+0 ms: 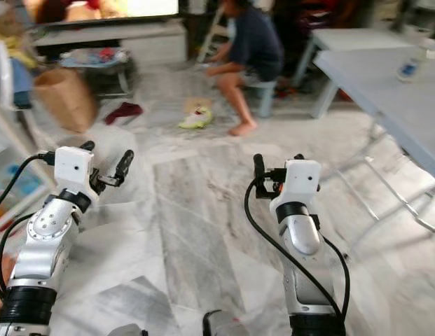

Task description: Restocking fridge

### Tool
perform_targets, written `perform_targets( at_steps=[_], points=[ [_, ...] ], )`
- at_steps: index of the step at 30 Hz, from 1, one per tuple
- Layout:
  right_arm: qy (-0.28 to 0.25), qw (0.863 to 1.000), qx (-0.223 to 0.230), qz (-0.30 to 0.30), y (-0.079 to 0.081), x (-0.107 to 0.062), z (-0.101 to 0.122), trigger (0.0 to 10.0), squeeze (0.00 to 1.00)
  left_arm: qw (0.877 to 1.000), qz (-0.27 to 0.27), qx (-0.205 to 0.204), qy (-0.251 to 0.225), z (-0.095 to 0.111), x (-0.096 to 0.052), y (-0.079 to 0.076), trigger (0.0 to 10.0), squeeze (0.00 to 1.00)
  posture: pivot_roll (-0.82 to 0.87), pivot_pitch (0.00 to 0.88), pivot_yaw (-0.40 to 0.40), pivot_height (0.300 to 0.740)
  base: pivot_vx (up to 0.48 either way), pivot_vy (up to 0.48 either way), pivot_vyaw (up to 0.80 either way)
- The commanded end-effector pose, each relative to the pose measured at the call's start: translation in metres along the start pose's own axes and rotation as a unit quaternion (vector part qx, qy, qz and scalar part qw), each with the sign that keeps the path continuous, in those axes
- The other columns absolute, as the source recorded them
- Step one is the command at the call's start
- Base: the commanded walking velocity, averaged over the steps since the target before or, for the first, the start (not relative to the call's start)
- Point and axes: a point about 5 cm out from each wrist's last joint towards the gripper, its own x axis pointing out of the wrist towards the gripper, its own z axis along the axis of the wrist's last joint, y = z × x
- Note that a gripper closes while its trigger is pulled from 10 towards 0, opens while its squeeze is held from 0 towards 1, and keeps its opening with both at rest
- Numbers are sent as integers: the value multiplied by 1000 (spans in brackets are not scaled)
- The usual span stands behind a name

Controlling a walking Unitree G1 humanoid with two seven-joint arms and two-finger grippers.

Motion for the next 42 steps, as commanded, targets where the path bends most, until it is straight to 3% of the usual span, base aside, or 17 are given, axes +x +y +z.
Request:
perform_targets(
  at_steps=[1,13,27,42],
  points=[
    [3,1000,2,-8,-1,1,-2,10000,0,1000,-25,-13,-9,5,1,-12,10000,0,-37,23,-35,740,480,0,-800],
    [-1,1000,5,-10,1,2,-1,10000,0,999,-37,-18,-18,8,10,-18,10000,0,-45,5,-37,740,480,0,-253],
    [-7,1000,-2,-8,3,4,1,10000,0,998,-60,-21,-23,10,17,-26,10000,0,-61,2,-40,740,480,0,-800],
    [-12,1000,-6,-2,7,3,1,10000,0,998,-61,-9,-23,8,19,-25,10000,0,-64,0,-31,740,476,0,-800]
  ],
)
